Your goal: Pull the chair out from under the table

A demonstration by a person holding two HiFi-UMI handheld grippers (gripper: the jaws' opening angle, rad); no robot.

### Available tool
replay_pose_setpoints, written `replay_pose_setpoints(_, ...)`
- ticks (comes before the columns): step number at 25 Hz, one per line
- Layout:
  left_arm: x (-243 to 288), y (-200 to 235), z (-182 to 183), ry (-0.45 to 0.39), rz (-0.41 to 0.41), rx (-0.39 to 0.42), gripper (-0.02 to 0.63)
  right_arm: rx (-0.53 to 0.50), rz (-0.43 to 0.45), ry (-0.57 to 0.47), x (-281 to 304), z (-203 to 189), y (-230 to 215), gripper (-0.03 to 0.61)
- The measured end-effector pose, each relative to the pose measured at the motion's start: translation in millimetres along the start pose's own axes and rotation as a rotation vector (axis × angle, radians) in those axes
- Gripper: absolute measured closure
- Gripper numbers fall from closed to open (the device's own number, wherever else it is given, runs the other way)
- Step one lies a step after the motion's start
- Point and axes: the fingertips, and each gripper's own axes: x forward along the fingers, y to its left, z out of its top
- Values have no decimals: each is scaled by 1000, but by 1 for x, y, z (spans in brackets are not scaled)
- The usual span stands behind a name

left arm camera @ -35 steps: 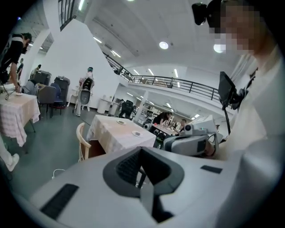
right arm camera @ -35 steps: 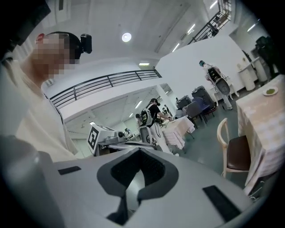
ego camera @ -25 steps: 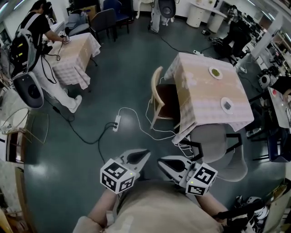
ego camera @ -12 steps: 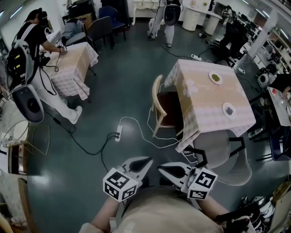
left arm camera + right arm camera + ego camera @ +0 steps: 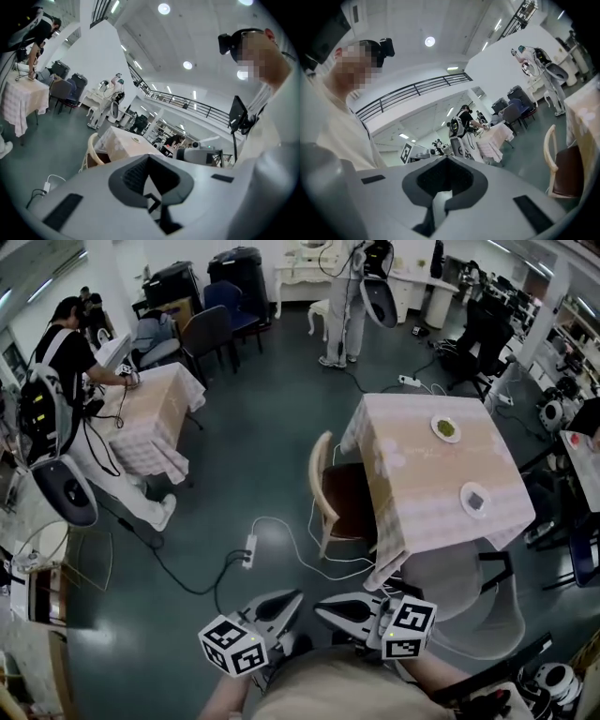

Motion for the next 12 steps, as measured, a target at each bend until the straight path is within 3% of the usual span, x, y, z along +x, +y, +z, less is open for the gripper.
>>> replay_pose_setpoints(6, 56, -10, 36, -91, 7, 10, 609, -86, 24, -35, -37, 35, -36, 571)
replay_pose_setpoints(10, 91, -27, 48, -60, -57, -7, 609, -116, 36, -99, -66, 70, -58, 571)
replay_pose_setpoints(12, 105, -36, 50, -45, -82, 32, 609, -136, 26, -122, -78, 79, -66, 571)
